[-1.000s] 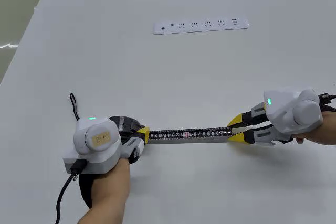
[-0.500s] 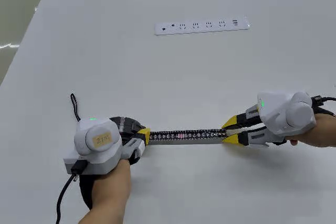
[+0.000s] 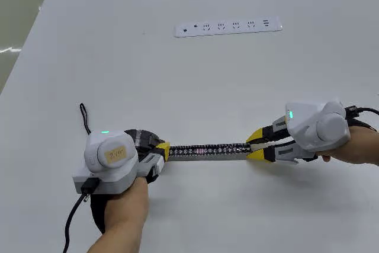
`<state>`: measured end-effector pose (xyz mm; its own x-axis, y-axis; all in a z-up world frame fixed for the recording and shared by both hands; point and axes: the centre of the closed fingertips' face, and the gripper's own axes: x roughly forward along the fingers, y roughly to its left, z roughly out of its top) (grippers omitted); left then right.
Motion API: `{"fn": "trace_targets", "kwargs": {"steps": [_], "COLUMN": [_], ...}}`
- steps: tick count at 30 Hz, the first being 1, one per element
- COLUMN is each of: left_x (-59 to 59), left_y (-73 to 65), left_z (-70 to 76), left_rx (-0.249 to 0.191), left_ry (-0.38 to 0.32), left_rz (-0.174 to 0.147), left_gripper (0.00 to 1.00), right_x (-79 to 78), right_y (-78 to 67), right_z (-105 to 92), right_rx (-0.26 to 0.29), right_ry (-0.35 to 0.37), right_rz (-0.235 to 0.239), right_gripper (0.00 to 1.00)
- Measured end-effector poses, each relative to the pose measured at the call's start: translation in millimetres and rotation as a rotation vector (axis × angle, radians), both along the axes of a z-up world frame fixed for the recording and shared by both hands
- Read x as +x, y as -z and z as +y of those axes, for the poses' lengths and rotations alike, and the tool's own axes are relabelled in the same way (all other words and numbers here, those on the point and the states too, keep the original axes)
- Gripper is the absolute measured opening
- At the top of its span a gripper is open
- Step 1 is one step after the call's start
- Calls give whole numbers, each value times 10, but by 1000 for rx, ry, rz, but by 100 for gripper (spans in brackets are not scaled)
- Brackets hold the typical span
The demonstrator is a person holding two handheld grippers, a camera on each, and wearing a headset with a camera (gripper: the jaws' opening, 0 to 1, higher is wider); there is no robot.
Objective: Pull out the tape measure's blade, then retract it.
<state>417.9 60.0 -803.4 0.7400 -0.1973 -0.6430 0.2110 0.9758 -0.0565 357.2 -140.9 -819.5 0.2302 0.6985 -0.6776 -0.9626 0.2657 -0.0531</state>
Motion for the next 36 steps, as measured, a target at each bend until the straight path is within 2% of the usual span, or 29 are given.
{"fn": "trace_targets", "kwargs": {"steps": [36], "left_x": [-15], "left_y": [5], "left_z": [-5], "left_rx": [-7], "left_ry": [-1], "left_rz": [10], "left_gripper": [62], "right_x": [53], "right_y": [39], "right_z": [139], "right_rx": [18], "right_ry": [2], "right_rz": [0], "right_gripper": [14]}}
